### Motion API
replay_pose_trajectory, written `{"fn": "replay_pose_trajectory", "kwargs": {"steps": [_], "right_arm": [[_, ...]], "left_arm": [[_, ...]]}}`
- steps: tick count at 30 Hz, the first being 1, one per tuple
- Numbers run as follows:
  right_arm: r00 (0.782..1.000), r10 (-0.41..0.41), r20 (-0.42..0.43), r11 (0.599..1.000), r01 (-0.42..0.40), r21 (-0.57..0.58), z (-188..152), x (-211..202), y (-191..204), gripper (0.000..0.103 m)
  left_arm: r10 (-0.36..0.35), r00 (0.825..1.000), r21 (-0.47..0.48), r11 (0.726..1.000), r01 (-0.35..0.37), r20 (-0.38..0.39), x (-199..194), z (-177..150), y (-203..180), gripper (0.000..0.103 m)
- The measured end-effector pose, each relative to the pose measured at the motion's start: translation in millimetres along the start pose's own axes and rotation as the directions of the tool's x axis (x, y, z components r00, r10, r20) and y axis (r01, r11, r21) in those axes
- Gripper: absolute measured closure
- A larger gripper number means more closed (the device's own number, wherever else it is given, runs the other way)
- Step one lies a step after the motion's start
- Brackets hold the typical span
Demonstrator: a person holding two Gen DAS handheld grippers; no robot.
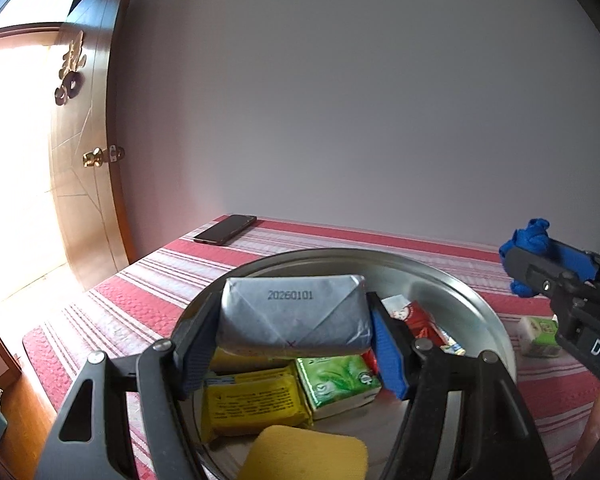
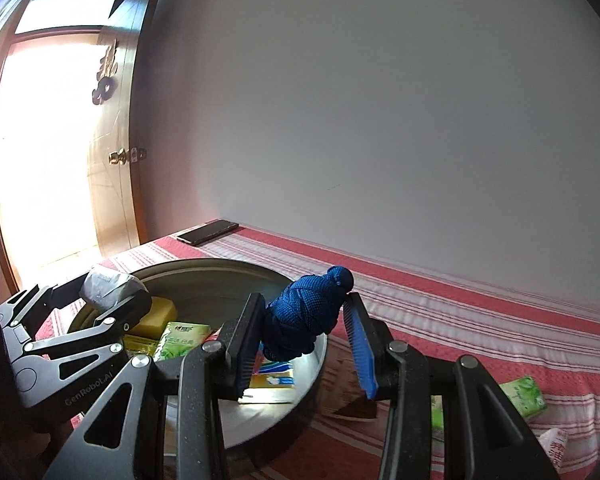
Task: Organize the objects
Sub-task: 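Lift and carry the white pack and blue cloth over the tin with both tools, then open both tools to release the white pack and blue cloth into the tin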
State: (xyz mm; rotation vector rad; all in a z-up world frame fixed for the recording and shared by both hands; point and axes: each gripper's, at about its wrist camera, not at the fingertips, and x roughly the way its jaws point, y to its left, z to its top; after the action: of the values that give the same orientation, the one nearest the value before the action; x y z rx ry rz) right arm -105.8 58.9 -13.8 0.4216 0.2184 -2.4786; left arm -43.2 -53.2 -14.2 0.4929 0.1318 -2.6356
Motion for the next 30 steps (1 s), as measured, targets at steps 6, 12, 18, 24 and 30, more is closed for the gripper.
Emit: {"fn": "replay_pose_trajectory", "kwargs": {"steps": [6, 12, 18, 24, 30], "right_arm": [[0.999, 0.025, -0.027, 1.000, -0.026, -0.006, 6.9, 14.3, 10.5, 0.059], [0.997, 0.051, -0.063, 0.999, -0.052, -0.016, 8.9, 27.1, 24.7, 0.059], [0.992, 0.074, -0.104, 0.997, -0.076, -0.015, 3.8, 41.1, 34.2, 0.059], [0.986, 0.092, -0.142, 0.995, -0.095, -0.016, -2.0, 50.4, 40.2, 0.059], [0.981, 0.108, -0.164, 0.993, -0.113, -0.019, -7.9, 55.6, 45.1, 0.059]], "left_arm": [[0.020, 0.999, 0.008, 1.000, -0.020, -0.027, 7.9, -0.9, 3.3, 0.034], [0.036, 0.998, 0.022, 0.999, -0.035, -0.056, 15.7, -2.8, 7.0, 0.034], [0.044, 0.997, 0.031, 0.999, -0.042, -0.068, 21.3, -2.8, 11.3, 0.034], [0.055, 0.995, 0.027, 0.998, -0.053, -0.079, 25.4, -1.6, 17.9, 0.034], [0.059, 0.995, 0.022, 0.998, -0.057, -0.082, 27.2, -1.4, 22.1, 0.034]]}}
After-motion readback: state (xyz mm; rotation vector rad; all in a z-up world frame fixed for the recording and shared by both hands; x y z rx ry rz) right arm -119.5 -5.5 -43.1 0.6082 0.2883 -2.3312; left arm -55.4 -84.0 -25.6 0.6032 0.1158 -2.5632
